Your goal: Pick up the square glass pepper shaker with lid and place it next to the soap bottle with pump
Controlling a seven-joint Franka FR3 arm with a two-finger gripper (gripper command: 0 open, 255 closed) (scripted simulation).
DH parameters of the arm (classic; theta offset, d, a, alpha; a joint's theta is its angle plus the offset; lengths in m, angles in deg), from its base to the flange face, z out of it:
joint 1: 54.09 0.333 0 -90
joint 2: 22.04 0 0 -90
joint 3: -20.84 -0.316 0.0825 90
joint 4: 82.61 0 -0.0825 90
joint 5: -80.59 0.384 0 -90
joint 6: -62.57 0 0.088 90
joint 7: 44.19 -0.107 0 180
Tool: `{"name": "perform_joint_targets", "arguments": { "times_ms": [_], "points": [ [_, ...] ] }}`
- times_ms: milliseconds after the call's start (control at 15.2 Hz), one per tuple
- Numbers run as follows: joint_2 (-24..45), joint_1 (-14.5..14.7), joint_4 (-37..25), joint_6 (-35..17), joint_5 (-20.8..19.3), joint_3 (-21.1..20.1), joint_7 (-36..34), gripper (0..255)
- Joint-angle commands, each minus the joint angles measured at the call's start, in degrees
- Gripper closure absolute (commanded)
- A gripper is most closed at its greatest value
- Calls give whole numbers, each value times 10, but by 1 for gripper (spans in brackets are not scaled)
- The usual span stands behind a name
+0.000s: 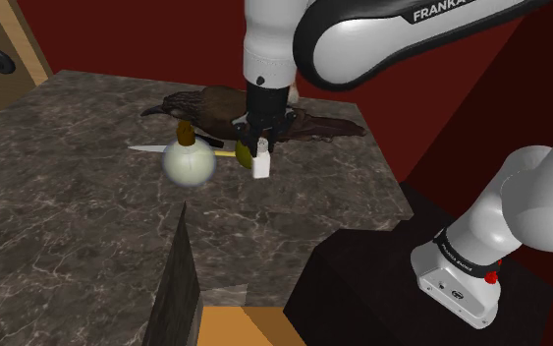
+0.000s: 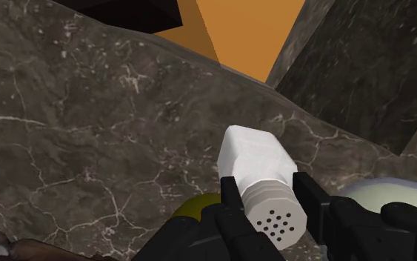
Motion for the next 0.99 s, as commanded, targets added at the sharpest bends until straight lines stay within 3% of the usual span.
{"name": "perform_joint_targets", "arguments": {
  "times_ms": [0,594,924],
  "points": [
    [7,0,8,-14,-4,0,-3,255],
    [41,1,45,-81,-25,0,-22,255],
    [41,1,45,-81,-25,0,-22,255]
  ]
}}
